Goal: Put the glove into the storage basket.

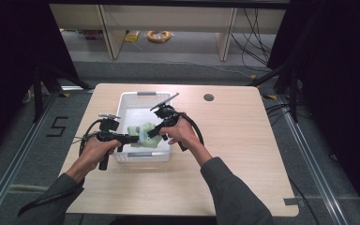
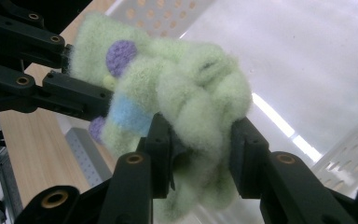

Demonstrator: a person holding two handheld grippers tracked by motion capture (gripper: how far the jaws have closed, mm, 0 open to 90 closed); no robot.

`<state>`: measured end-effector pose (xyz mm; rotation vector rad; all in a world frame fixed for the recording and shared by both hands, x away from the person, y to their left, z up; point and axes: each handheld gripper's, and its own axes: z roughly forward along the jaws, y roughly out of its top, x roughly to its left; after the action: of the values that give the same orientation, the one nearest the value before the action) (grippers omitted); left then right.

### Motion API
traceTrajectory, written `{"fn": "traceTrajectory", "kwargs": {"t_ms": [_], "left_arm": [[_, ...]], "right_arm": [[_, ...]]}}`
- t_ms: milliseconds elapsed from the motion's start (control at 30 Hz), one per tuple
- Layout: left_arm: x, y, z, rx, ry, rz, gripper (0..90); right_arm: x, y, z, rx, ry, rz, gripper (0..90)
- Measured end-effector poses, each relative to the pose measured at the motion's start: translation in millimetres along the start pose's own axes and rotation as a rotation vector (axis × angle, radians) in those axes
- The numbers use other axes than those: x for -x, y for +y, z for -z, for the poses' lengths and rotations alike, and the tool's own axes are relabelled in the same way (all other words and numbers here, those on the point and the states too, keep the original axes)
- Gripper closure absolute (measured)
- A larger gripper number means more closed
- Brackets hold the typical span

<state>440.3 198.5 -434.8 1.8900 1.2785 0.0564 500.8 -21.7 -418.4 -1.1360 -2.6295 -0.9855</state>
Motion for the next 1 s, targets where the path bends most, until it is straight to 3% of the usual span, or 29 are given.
{"fn": "traceTrajectory", "kwargs": {"t_ms": [33, 133, 367, 433, 700, 1000], "left_arm": [[-3.0, 0.5, -0.6, -0.03, 0.002, -0.018, 71.8], [-4.6, 0.7, -6.0, -0.055, 0.013, -0.022, 71.8], [-7.1, 1.0, -16.3, -0.083, 0.039, -0.015, 71.6], [-8.2, 0.6, -19.4, -0.093, 0.057, -0.016, 71.5], [-9.9, 0.4, -25.6, -0.156, 0.078, -0.016, 71.2], [-8.9, 0.0, -29.0, -0.17, 0.103, -0.025, 69.4]], "right_arm": [[1.1, -0.1, -2.1, -0.002, -0.004, -0.001, 65.6], [3.3, -0.1, -7.8, -0.025, -0.009, -0.015, 65.6], [9.3, -0.2, -17.2, -0.055, -0.021, -0.037, 65.6], [11.5, -0.2, -19.9, -0.061, -0.03, -0.024, 65.5], [11.0, -0.5, -29.5, -0.09, -0.045, -0.051, 65.5], [8.0, -0.1, -34.5, -0.111, -0.073, -0.041, 65.2]]}}
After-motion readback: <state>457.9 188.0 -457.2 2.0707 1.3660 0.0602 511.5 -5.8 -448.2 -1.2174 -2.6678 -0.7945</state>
